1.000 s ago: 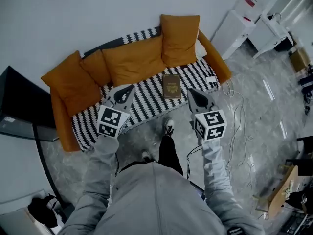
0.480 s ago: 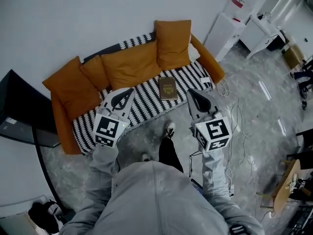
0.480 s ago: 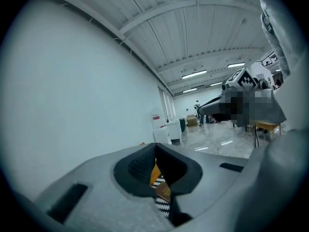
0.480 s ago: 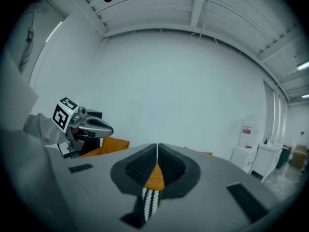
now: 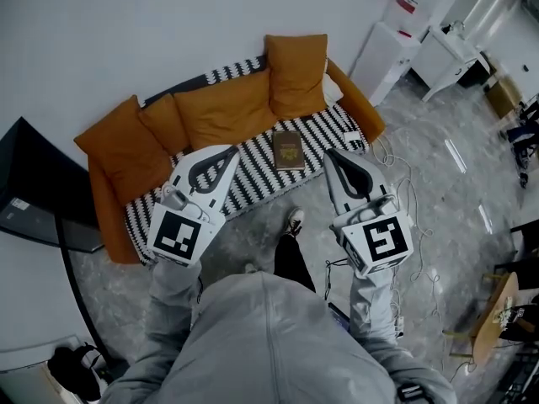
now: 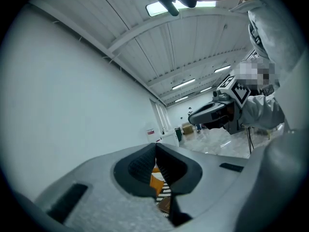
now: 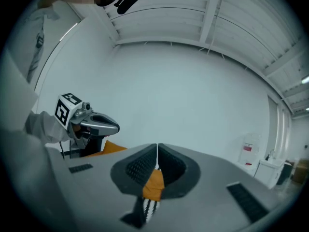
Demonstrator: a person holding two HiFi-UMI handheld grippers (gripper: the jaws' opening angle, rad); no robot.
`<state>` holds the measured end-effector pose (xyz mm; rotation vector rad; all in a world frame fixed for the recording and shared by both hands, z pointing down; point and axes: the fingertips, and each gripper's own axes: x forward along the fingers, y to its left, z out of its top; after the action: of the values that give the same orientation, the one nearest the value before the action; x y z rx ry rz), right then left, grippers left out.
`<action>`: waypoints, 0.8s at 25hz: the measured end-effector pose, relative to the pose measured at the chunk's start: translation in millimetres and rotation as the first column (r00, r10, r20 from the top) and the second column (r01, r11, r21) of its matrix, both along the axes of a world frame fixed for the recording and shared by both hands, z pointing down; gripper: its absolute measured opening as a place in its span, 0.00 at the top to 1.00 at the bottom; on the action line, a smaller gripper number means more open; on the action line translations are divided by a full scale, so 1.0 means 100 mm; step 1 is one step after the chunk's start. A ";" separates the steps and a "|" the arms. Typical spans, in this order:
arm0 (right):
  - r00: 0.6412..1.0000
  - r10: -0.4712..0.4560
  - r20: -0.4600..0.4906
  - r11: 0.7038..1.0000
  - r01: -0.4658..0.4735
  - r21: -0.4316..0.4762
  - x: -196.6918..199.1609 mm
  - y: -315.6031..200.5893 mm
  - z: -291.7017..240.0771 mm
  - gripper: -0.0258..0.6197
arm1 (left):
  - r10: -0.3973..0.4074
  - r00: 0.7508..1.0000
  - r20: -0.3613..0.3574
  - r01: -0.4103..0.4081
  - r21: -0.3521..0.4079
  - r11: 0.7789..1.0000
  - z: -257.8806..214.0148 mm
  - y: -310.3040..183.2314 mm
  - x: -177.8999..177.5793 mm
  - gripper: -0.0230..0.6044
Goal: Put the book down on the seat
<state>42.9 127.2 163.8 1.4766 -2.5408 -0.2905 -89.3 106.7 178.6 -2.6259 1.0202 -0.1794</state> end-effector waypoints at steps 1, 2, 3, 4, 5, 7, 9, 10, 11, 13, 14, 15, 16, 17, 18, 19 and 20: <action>1.000 0.001 -0.008 1.000 -0.001 0.003 -0.01 0.02 -0.02 0.91 | 0.002 1.000 -0.005 -0.002 0.000 1.000 -0.04 0.03 0.01 0.92; 1.000 0.003 -0.018 1.000 -0.003 0.002 -0.01 0.04 -0.03 0.91 | 0.004 1.000 -0.009 -0.004 -0.001 1.000 -0.06 0.05 0.02 0.92; 1.000 0.006 -0.029 1.000 -0.005 0.002 -0.01 0.05 -0.04 0.91 | 0.005 1.000 -0.010 -0.005 -0.001 1.000 -0.07 0.06 0.03 0.92; 0.999 0.007 -0.039 1.000 -0.006 0.008 -0.02 0.06 -0.04 0.91 | 0.007 1.000 -0.009 -0.007 -0.001 1.000 -0.07 0.07 0.03 0.92; 0.999 0.007 -0.047 1.000 -0.006 0.016 -0.02 0.07 -0.04 0.92 | 0.009 1.000 -0.009 -0.009 -0.002 1.000 -0.06 0.08 0.04 0.92; 0.999 0.005 -0.053 1.000 -0.004 0.015 -0.02 0.07 -0.02 0.92 | 0.012 1.000 -0.011 -0.012 -0.008 1.000 -0.04 0.09 0.07 0.92; 0.999 0.002 -0.046 1.000 -0.002 0.002 -0.02 0.06 0.01 0.92 | 0.013 1.000 -0.014 -0.014 -0.018 1.000 -0.01 0.08 0.07 0.92; 0.999 0.000 -0.041 1.000 0.000 -0.004 -0.02 0.06 0.03 0.92 | 0.015 1.000 -0.016 -0.015 -0.023 1.000 0.01 0.08 0.07 0.92; 0.999 -0.001 -0.037 1.000 0.000 -0.009 -0.02 0.06 0.04 0.92 | 0.016 1.000 -0.019 -0.017 -0.027 0.999 0.01 0.08 0.07 0.92; 0.999 -0.001 -0.034 1.000 0.000 -0.015 -0.01 0.06 0.05 0.92 | 0.020 1.000 -0.024 -0.020 -0.030 0.999 0.03 0.07 0.07 0.92; 0.999 0.000 -0.034 1.000 -0.001 -0.017 -0.01 0.05 0.05 0.92 | 0.023 0.999 -0.024 -0.023 -0.028 0.999 0.03 0.07 0.07 0.92; 0.999 0.001 -0.035 1.000 -0.001 -0.018 0.00 0.05 0.05 0.92 | 0.025 0.999 -0.025 -0.026 -0.026 0.999 0.03 0.06 0.07 0.92; 0.999 0.001 -0.035 1.000 -0.002 -0.020 0.00 0.04 0.05 0.92 | 0.027 0.999 -0.029 -0.027 -0.029 0.999 0.03 0.06 0.07 0.92; 0.999 0.004 -0.035 1.000 -0.005 -0.027 0.01 0.04 0.06 0.92 | 0.027 0.999 -0.032 -0.028 -0.032 0.999 0.03 0.06 0.07 0.92; 0.999 0.008 -0.035 0.999 -0.010 -0.040 0.01 0.05 0.08 0.92 | 0.028 0.999 -0.031 -0.029 -0.031 0.999 0.04 0.05 0.07 0.92; 0.999 0.014 -0.036 0.998 -0.017 -0.057 0.02 0.05 0.10 0.91 | 0.029 0.999 -0.028 -0.029 -0.029 0.999 0.05 0.05 0.07 0.92; 0.999 0.019 -0.036 0.997 -0.021 -0.069 0.03 0.06 0.11 0.92 | 0.029 0.999 -0.026 -0.030 -0.029 0.999 0.05 0.05 0.07 0.92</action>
<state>45.8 132.7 174.9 1.4575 -2.4808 -0.2210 -82.2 111.3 184.1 -2.6750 0.9939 -0.1557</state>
